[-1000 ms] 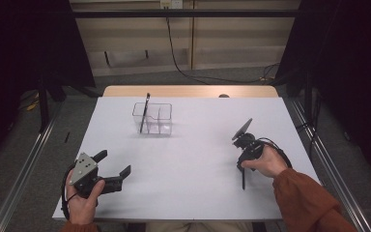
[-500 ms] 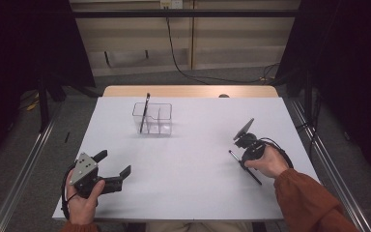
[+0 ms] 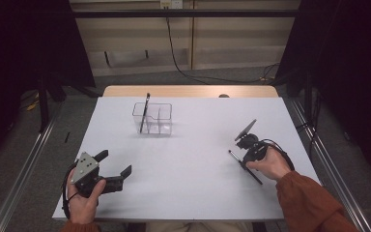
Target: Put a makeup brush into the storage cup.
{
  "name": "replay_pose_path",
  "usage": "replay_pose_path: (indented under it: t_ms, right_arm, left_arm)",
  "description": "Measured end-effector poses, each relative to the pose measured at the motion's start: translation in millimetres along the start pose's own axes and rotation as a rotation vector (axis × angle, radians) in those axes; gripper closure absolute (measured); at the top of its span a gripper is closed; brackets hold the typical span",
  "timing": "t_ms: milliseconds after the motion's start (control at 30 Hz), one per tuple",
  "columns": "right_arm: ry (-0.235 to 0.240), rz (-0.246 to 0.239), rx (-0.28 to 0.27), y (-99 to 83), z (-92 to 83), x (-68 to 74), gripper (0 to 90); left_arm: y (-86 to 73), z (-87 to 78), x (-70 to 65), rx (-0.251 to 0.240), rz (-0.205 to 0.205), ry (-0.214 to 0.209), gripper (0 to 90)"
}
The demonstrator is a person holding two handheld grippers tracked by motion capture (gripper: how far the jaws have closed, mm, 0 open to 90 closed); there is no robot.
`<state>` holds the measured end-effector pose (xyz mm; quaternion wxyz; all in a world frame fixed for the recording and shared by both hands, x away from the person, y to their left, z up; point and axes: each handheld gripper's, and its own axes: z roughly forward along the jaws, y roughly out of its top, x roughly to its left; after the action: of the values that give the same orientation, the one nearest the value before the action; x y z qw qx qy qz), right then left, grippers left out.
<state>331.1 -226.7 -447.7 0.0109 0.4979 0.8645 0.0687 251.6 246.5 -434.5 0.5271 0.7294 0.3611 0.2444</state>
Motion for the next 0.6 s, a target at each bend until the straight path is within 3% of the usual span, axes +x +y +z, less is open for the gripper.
replay_pose_path:
  t_ms: [400,600]
  right_arm:
    - [0.035,0.012,-0.056,-5.1,-8.4,-4.1,84.9]
    - [0.059,0.007,-0.133,-9.0,-18.2,-5.5,84.9]
  left_arm:
    - [0.3,-0.4,0.4,0.001,0.002,0.008,3.0]
    - [0.2,-0.4,0.0,-0.002,-0.003,0.006,3.0]
